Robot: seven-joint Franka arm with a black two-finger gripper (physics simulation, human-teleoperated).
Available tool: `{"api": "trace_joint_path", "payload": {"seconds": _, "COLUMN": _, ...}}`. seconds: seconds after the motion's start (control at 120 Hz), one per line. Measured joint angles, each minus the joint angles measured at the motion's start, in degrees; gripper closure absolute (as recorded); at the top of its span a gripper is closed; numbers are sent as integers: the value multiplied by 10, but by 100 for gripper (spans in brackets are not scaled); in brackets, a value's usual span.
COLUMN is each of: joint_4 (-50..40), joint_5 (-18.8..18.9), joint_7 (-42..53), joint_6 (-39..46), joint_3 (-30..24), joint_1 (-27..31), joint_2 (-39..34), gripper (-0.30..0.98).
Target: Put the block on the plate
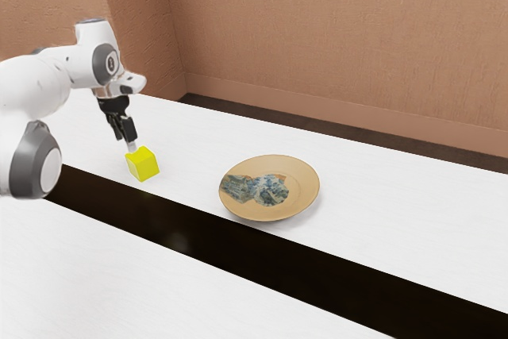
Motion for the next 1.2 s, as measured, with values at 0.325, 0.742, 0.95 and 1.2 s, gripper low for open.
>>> {"api": "trace_joint_path", "payload": {"seconds": 0.325, "joint_4": 8, "joint_5": -4, "joint_7": 39, "joint_6": 15, "joint_3": -6, "joint_1": 10, "joint_2": 29, "gripper": 0}}
{"api": "trace_joint_path", "payload": {"seconds": 0.742, "joint_4": 21, "joint_5": -5, "joint_7": 67, "joint_6": 25, "joint_3": -22, "joint_1": 27, "joint_2": 58, "gripper": 0}}
{"api": "trace_joint_path", "payload": {"seconds": 0.95, "joint_4": 34, "joint_5": -5, "joint_7": 76, "joint_6": 26, "joint_3": -28, "joint_1": 31, "joint_2": 63, "gripper": 0}}
{"api": "trace_joint_path", "payload": {"seconds": 1.2, "joint_4": 53, "joint_5": -10, "joint_7": 83, "joint_6": 26, "joint_3": -36, "joint_1": 33, "joint_2": 69, "gripper": 0}}
